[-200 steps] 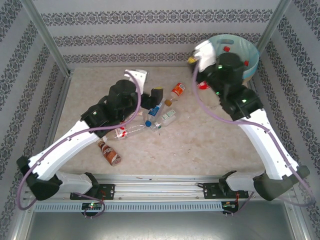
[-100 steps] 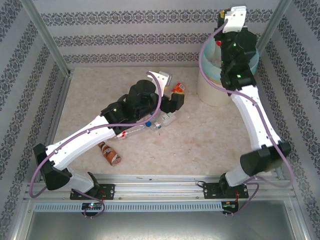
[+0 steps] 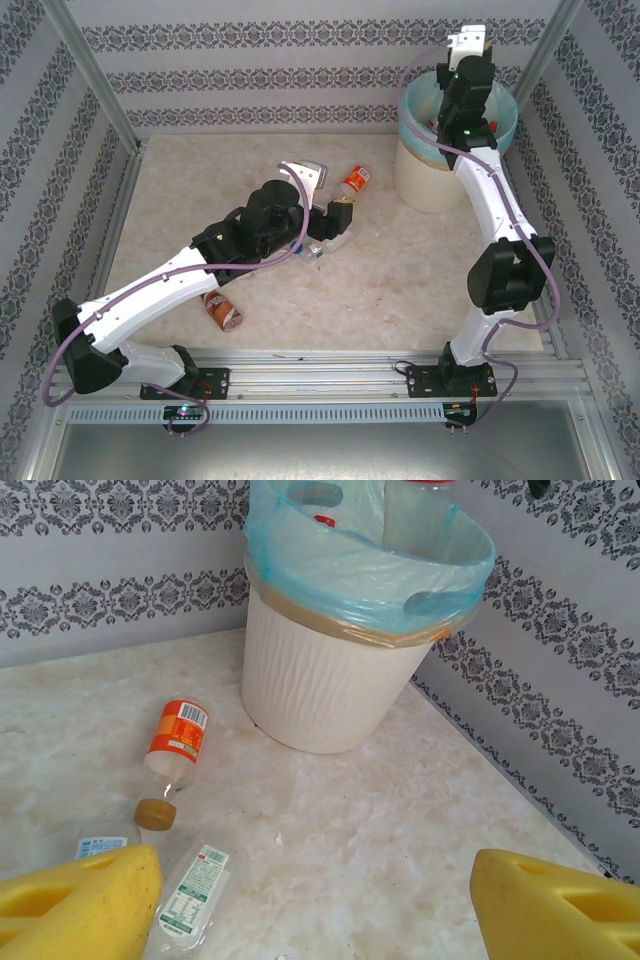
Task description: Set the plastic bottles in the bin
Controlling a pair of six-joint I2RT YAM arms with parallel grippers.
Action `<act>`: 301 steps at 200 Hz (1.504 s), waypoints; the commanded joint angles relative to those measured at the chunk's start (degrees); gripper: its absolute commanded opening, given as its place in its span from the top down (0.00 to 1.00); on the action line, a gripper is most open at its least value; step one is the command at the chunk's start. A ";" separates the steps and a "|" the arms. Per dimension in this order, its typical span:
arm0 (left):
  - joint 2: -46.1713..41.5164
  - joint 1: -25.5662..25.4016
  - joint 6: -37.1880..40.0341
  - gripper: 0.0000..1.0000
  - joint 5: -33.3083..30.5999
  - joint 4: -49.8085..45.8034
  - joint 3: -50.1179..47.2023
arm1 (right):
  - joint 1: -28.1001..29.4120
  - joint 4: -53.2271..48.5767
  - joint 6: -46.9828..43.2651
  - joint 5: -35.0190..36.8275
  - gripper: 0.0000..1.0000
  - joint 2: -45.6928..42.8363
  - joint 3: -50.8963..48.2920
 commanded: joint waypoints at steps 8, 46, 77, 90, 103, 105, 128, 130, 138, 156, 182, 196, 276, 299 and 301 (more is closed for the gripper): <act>-1.04 -0.48 -1.52 0.19 -0.58 2.09 -1.19 | -2.83 -6.02 8.72 -2.71 0.85 -1.09 -3.25; -1.34 -0.48 -2.15 0.19 -0.49 3.24 -2.68 | -4.65 -5.26 11.74 -4.80 0.79 -1.13 -10.71; -1.61 -0.48 -1.95 0.19 -0.73 2.93 -3.05 | -6.47 -5.76 14.99 -7.99 0.78 -0.07 -13.90; -1.66 -0.48 -1.92 0.19 -0.87 2.86 -3.21 | -6.67 -6.04 15.15 -8.81 0.77 0.58 -14.31; -1.60 -0.48 -1.98 0.19 -0.83 2.96 -3.40 | -6.88 -6.93 15.61 -9.19 0.74 1.32 -14.01; -1.64 -0.48 -1.99 0.19 -0.82 2.90 -3.41 | -6.92 -7.03 15.66 -9.26 0.73 1.45 -13.97; -1.59 -0.48 -2.34 0.19 -0.61 2.76 -3.34 | -7.02 -8.04 16.74 -10.40 0.61 0.66 -13.53; -1.59 -0.48 -2.32 0.19 -0.62 2.70 -3.33 | -7.02 -8.06 16.82 -10.57 0.60 0.47 -13.46; -1.59 -0.48 -2.26 0.19 -0.59 2.58 -3.19 | -6.94 -8.22 17.32 -11.25 0.57 -0.61 -13.20; -1.59 -0.43 -2.11 0.18 -0.93 2.42 -2.85 | -6.71 -8.68 18.41 -11.89 0.50 -3.40 -11.77; -1.59 -0.48 -2.03 0.19 -0.98 2.47 -2.48 | -6.41 -8.60 18.54 -11.90 0.43 -7.40 -9.95; -1.57 -0.43 -2.06 0.19 -0.90 2.58 -2.44 | -6.32 -8.76 18.02 -11.47 0.42 -8.80 -8.61; -1.14 -0.47 -2.65 0.19 -0.69 2.46 -2.68 | -6.23 -19.72 18.16 -15.88 0.65 -3.68 -3.30; -1.32 -0.48 -2.31 0.18 -1.32 1.22 -2.76 | -6.57 -22.94 19.19 -15.90 0.66 -0.81 -3.50; -1.34 -0.48 -2.22 0.18 -1.41 1.10 -2.79 | -6.57 -23.34 19.24 -16.03 0.66 -0.49 -3.35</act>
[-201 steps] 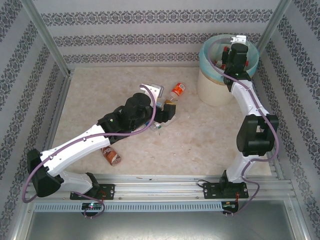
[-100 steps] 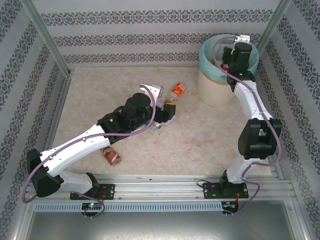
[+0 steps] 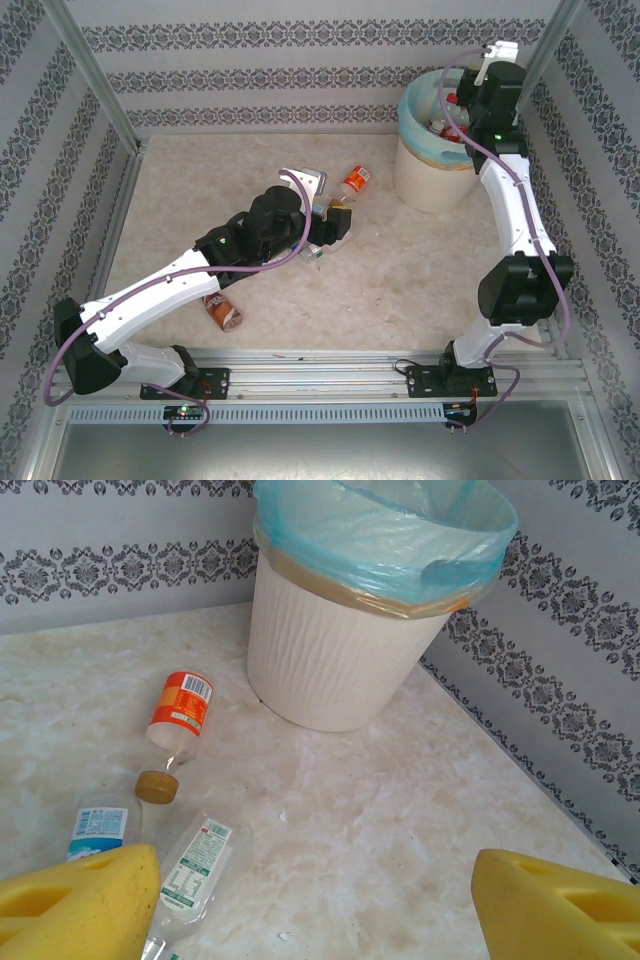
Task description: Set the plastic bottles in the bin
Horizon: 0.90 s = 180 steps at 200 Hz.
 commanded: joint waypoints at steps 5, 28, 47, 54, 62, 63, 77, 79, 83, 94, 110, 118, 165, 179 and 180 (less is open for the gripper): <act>-1.18 -0.46 -0.39 0.18 -1.53 0.38 0.17 | -0.09 -7.55 1.95 -1.71 0.66 4.54 0.16; -1.42 -0.46 0.37 0.17 -2.80 -1.35 0.03 | 0.00 -10.51 3.29 -4.05 0.65 6.07 2.94; -1.90 -0.35 0.89 0.16 -3.67 -2.62 -0.17 | 0.90 -11.93 3.43 -5.03 0.63 5.70 6.06; -2.05 -0.28 1.12 0.16 -3.95 -3.40 -0.15 | 1.55 -12.87 3.15 -4.95 0.62 5.23 7.74; -2.41 -0.11 1.25 0.16 -4.34 -4.54 -0.24 | 2.28 -13.62 2.74 -4.72 0.60 4.35 9.39; -2.47 -0.11 1.31 0.16 -4.42 -4.73 -0.25 | 2.37 -13.72 2.70 -4.66 0.60 4.22 9.53; -3.34 0.24 0.93 0.15 -5.56 -7.43 -0.82 | 4.49 -13.45 1.50 -3.73 0.57 1.43 10.54; -3.57 0.31 0.84 0.15 -5.72 -7.96 -0.95 | 4.86 -13.33 1.44 -3.61 0.56 0.94 10.54; -3.95 0.48 0.50 0.15 -6.08 -8.83 -1.27 | 5.61 -12.95 1.07 -3.35 0.56 -0.05 10.35; -5.49 0.98 -0.48 0.15 -6.77 -11.16 -2.68 | 8.06 -11.60 -0.34 -3.27 0.52 -3.10 9.05; -8.68 1.93 -2.72 0.15 -7.67 -14.31 -6.06 | 12.84 -7.67 -3.44 -3.70 0.49 -8.01 4.41; -10.81 2.51 -4.45 0.14 -8.38 -16.10 -8.21 | 15.30 -5.36 -5.18 -4.52 0.48 -10.49 0.97; -24.32 7.90 -16.38 0.12 -10.96 -28.50 -19.50 | 29.95 3.48 -9.91 -12.44 0.46 -18.72 -16.87; -26.91 8.54 -17.74 0.12 -11.97 -31.38 -21.45 | 33.39 4.97 -9.77 -14.18 0.46 -19.10 -20.68; -26.98 8.57 -17.81 0.12 -12.01 -31.64 -21.58 | 33.61 5.06 -9.80 -14.31 0.46 -19.11 -20.98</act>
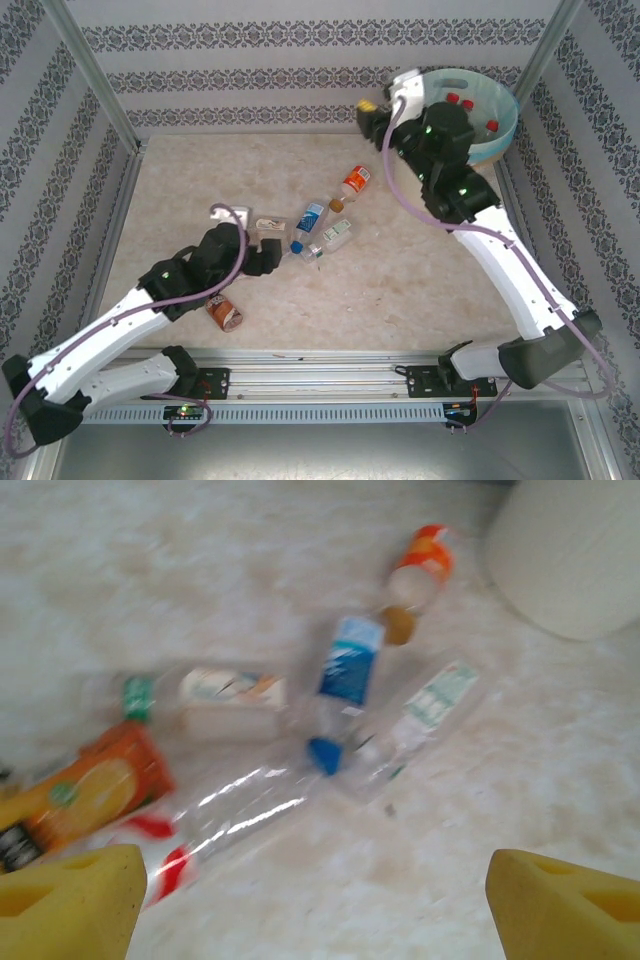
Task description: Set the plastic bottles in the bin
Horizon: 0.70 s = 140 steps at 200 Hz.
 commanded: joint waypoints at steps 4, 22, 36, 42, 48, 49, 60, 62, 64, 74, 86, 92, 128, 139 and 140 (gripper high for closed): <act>-4.44 1.46 -6.71 0.11 -3.14 -9.87 -2.77 | 4.87 3.42 -2.20 -5.82 0.46 1.43 -7.44; -5.86 1.78 -8.59 0.11 -3.74 -12.21 -3.82 | 8.28 4.46 -4.35 -12.77 0.45 1.84 -11.65; -7.20 1.78 -9.92 0.12 -4.12 -13.20 -4.65 | 10.67 6.59 -7.69 -22.38 0.44 3.11 -15.09; -8.18 1.78 -10.54 0.12 -4.40 -13.20 -5.31 | 11.74 6.94 -9.69 -26.28 0.43 4.17 -16.13; -9.10 1.80 -10.94 0.12 -4.65 -13.19 -5.94 | 12.96 6.76 -11.60 -28.68 0.43 5.47 -16.62; -9.33 1.79 -11.00 0.12 -4.66 -13.14 -6.00 | 13.16 6.68 -11.86 -28.84 0.42 5.75 -16.64; -11.00 1.87 -12.02 0.12 -5.26 -13.19 -6.82 | 15.36 3.71 -15.19 -30.63 0.41 8.72 -15.47; -11.34 1.87 -12.20 0.12 -5.48 -13.25 -7.02 | 15.64 3.20 -15.62 -30.72 0.41 9.23 -15.28; -11.61 1.87 -12.49 0.13 -5.58 -13.27 -7.15 | 16.06 2.83 -16.01 -30.78 0.41 9.79 -14.90; -12.87 1.91 -13.59 0.13 -6.14 -13.53 -7.95 | 17.47 3.10 -16.09 -31.61 0.41 12.39 -14.04; -13.82 1.95 -15.05 0.13 -7.00 -14.12 -8.79 | 18.49 5.29 -15.01 -34.68 0.40 15.65 -13.55; -14.23 1.95 -15.77 0.13 -7.73 -14.74 -9.03 | 19.09 5.39 -15.29 -35.70 0.39 17.49 -12.88; -17.55 2.04 -17.39 0.13 -12.44 -16.74 -9.88 | 23.43 -0.77 -22.40 -30.70 0.38 28.40 -5.99; -18.94 2.04 -17.40 0.15 -15.35 -18.44 -9.65 | 24.21 -1.11 -23.79 -29.31 0.38 30.76 -4.87; -19.04 2.04 -17.44 0.15 -15.59 -18.63 -9.57 | 24.28 -1.17 -23.93 -29.24 0.38 30.96 -4.78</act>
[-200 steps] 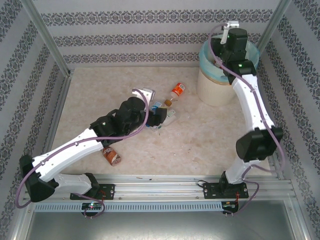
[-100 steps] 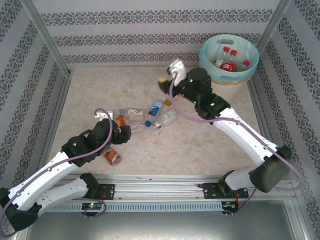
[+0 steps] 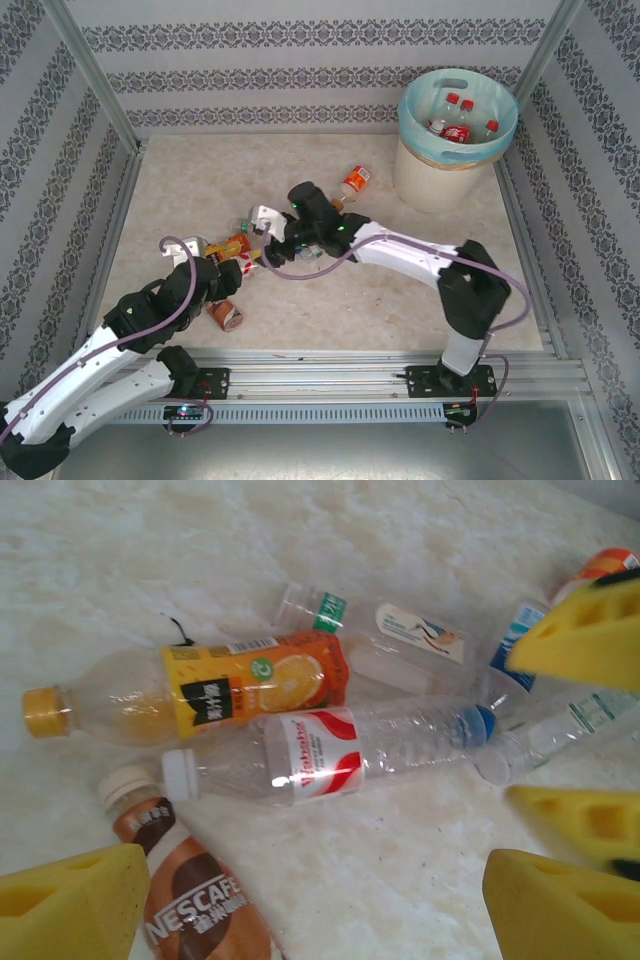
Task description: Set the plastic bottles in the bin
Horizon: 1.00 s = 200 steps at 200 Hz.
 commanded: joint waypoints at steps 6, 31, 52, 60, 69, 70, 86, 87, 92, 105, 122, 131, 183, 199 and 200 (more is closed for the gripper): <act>-3.26 0.60 -2.25 0.15 -8.59 -6.08 -0.11 | 2.15 -2.65 -6.53 1.51 0.38 5.11 4.41; -6.35 0.60 -0.94 0.16 -12.42 -7.88 0.10 | 3.31 -7.97 -9.76 4.76 0.37 10.83 9.65; -7.31 0.59 -0.03 0.16 -13.28 -8.19 -0.05 | 4.98 -15.26 -11.09 11.38 0.37 16.78 16.91; -7.40 0.60 -0.06 0.15 -13.70 -8.53 -0.23 | 5.70 -18.22 -11.63 12.40 0.36 18.86 19.57; -7.59 0.60 -0.10 0.15 -14.13 -8.72 -0.48 | 6.36 -20.85 -12.23 13.81 0.36 20.81 21.83; -7.59 0.60 -0.12 0.15 -14.16 -8.74 -0.51 | 6.44 -21.00 -12.30 14.03 0.36 21.00 22.08; -7.96 0.60 -0.05 0.15 -14.20 -8.67 -0.95 | 7.28 -22.90 -13.13 17.29 0.35 23.32 24.21; -8.00 0.60 -0.05 0.15 -14.19 -8.67 -1.01 | 7.29 -22.99 -13.15 17.48 0.35 23.49 24.37; -8.08 0.60 -0.01 0.15 -14.04 -8.57 -1.11 | 7.46 -23.43 -13.24 18.32 0.35 23.98 24.92; -8.36 0.60 0.02 0.15 -13.89 -8.56 -1.26 | 7.65 -25.21 -13.83 19.71 0.35 25.03 26.20; -8.82 0.60 0.35 0.15 -13.70 -8.62 -1.39 | 7.66 -27.60 -14.49 21.15 0.35 25.46 26.95; -8.87 0.60 0.43 0.15 -13.73 -8.67 -1.25 | 7.66 -28.91 -14.52 22.47 0.36 25.31 27.00; -9.29 0.60 0.95 0.15 -13.66 -8.31 -1.37 | 7.66 -30.58 -10.07 28.62 0.36 18.74 17.64; -9.14 0.62 1.48 0.15 -13.65 -7.72 -1.48 | 7.74 -30.20 -7.61 28.24 0.36 15.85 13.72; -9.11 0.61 1.55 0.15 -13.65 -7.71 -1.49 | 7.74 -30.20 -7.49 28.14 0.36 15.67 13.63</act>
